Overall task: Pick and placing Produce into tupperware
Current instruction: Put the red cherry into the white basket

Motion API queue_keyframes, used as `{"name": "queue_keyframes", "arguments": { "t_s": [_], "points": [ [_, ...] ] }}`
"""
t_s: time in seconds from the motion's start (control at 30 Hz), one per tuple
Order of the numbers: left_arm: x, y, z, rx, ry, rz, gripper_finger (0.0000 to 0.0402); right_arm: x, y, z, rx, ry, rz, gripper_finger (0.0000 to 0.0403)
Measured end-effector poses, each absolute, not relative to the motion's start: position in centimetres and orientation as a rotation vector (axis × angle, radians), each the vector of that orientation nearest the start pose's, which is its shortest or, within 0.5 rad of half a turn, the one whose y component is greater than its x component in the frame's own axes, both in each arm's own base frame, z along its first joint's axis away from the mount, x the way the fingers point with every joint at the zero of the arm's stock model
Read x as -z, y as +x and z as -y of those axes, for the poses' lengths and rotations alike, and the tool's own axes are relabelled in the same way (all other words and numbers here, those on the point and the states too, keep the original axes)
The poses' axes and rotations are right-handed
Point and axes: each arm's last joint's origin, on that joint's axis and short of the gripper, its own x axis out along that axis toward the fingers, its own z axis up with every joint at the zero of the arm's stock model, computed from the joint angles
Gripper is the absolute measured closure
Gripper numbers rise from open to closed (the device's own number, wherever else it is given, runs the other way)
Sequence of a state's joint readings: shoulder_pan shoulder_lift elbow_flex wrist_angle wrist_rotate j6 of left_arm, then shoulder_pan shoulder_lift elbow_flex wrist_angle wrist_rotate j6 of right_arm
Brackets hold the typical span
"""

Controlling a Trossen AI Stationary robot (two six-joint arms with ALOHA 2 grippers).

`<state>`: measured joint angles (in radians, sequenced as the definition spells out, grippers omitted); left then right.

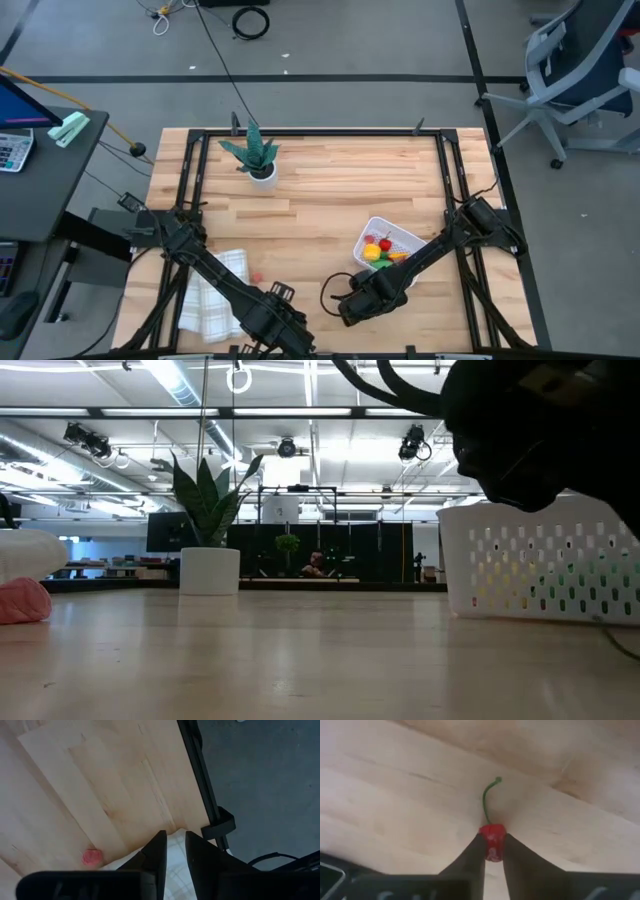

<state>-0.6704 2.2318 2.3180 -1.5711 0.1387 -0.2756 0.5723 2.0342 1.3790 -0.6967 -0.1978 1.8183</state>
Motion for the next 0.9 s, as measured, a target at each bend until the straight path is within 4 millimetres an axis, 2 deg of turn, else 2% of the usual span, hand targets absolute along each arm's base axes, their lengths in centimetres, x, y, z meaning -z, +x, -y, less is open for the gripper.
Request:
{"name": "queue_keyframes", "arguments": {
  "t_s": [0.13, 0.23, 0.3, 0.43, 0.5, 0.6, 0.7, 0.8, 0.9],
  "points": [
    [-29.7, 33.4, 26.9, 0.438, 0.181, -1.532, 0.0329, -15.2, 33.1, -22.0, 0.624, 1.138, -1.451, 0.0380],
    [-29.7, 33.5, 26.8, 0.416, 0.159, -1.537, 0.0333, -17.4, 34.0, -22.5, 0.521, 1.135, -1.396, 0.0389],
    [-29.7, 33.6, 26.8, 0.405, 0.148, -1.539, 0.0335, -19.8, 34.4, -23.1, 0.448, 1.123, -1.333, 0.0389],
    [-29.7, 33.7, 26.6, 0.336, 0.078, -1.553, 0.0332, -26.2, 34.3, -23.2, 0.357, 1.040, -1.162, 0.0389],
    [-29.7, 33.7, 26.6, 0.273, 0.015, -1.565, 0.0328, -29.1, 33.1, -22.3, 0.445, 0.935, -1.119, 0.0388],
    [-29.7, 33.7, 26.6, 0.184, -0.073, -1.578, 0.0321, -32.8, 30.4, -19.8, 0.642, 0.768, -1.105, 0.0387],
    [-29.7, 33.7, 26.6, 0.092, -0.164, -1.589, 0.0316, -35.7, 27.9, -17.5, 0.763, 0.712, -1.107, 0.0387],
    [-29.7, 33.6, 26.7, -0.024, -0.277, -1.596, 0.0312, -36.7, 26.6, -16.0, 0.694, 0.724, -1.097, 0.0387],
    [-29.7, 33.4, 27.0, -0.122, -0.372, -1.598, 0.0310, -35.7, 25.2, -14.2, 0.727, 0.701, -1.210, 0.0387]
  ]
}}
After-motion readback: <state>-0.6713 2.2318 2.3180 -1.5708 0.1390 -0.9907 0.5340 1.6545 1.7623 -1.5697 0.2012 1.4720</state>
